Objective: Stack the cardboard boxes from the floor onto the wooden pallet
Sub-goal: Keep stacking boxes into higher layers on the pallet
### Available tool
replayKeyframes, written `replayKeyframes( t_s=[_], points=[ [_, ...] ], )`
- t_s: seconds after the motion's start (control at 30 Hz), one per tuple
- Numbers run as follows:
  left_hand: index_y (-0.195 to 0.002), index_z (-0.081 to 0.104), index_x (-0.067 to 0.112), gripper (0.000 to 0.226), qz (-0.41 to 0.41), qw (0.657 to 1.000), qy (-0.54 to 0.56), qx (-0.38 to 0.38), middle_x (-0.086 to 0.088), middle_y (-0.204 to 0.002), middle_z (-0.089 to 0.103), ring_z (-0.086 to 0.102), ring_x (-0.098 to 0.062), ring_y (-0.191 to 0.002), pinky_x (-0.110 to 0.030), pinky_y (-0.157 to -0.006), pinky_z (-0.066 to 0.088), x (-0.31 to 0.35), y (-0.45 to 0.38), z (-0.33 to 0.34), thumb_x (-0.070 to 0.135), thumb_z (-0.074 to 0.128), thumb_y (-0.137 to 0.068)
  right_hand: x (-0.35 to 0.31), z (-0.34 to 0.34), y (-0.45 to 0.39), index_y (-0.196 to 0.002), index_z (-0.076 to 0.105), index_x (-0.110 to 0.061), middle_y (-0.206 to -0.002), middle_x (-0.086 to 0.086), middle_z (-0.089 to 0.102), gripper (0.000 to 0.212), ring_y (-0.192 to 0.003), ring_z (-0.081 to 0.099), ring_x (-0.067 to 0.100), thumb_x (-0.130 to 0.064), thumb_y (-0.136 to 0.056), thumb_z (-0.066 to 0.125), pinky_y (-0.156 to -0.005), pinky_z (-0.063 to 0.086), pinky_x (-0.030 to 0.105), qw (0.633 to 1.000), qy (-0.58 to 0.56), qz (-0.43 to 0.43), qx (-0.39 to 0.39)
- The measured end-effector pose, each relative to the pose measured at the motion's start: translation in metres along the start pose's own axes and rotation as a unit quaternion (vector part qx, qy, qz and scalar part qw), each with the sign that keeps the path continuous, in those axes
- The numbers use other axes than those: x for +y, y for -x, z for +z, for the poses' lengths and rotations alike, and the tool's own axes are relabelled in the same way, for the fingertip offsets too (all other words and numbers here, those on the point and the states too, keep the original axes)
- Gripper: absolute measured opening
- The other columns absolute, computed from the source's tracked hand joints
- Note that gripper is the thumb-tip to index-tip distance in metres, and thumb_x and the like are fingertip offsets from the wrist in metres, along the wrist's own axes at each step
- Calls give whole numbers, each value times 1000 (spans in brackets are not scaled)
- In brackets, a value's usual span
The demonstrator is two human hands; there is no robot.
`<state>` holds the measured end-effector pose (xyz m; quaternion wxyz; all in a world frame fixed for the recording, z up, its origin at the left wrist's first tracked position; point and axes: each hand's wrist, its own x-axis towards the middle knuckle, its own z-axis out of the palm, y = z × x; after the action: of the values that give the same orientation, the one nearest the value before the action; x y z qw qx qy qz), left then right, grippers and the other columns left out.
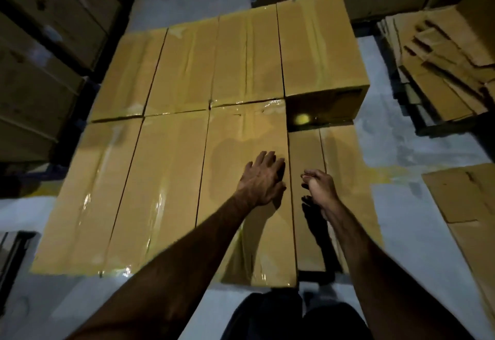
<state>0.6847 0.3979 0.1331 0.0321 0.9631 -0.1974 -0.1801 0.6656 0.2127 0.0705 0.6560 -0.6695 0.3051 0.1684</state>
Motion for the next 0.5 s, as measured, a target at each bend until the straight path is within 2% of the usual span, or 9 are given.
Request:
replayKeyframes(
  t_s=[0.07,0.13,0.27,0.37,0.43,0.5],
  points=[
    [-163,21,20,79,4,1000,-9,-7,-14,-172,16,13,-38,-159,-63,-121,31,-13,-27,-1,59,50,-102,-3,10,-29,-106,74,-29,-121,1,72,19,-116,67,29,-16,-96,65,-100,54,51,1000,-14,-11,5],
    [-166,15,21,83,8,1000,-17,-13,-13,-174,9,8,-37,-161,-63,-124,26,-22,-54,-1,64,45,-102,-9,17,-50,-117,74,-27,-123,-1,69,23,-113,64,22,-16,-101,62,-98,53,45,1000,-15,-13,-7],
    [-168,9,24,89,0,1000,-7,-16,-10,-176,0,1,-34,-162,-63,-126,18,-33,-94,-2,74,37,-100,-16,31,-94,-102,72,-29,-89,-4,65,19,-78,56,14,-20,-105,56,-67,42,29,999,-30,-17,-31],
    [-169,5,29,95,-13,1000,11,-12,-9,-176,-5,-2,-32,-162,-63,-126,14,-36,-106,0,82,35,-96,-20,47,-118,-110,73,-26,-83,-7,62,22,-68,52,11,-29,-103,52,-59,37,28,999,-28,8,-42],
    [-168,2,32,100,-12,1000,13,-9,-7,-176,-9,-6,-30,-162,-64,-127,12,-37,-110,1,88,28,-90,-13,56,-140,-112,73,-28,-89,-3,67,30,-75,60,18,-44,-97,51,-64,46,31,997,-33,28,-62],
    [-168,-1,36,102,-16,1000,22,-7,-5,-175,-14,-10,-27,-162,-64,-128,9,-38,-114,3,91,23,-85,12,65,-178,-119,72,-29,-110,1,74,43,-97,70,25,-56,-93,51,-86,58,44,995,-38,48,-81]
  ],
)
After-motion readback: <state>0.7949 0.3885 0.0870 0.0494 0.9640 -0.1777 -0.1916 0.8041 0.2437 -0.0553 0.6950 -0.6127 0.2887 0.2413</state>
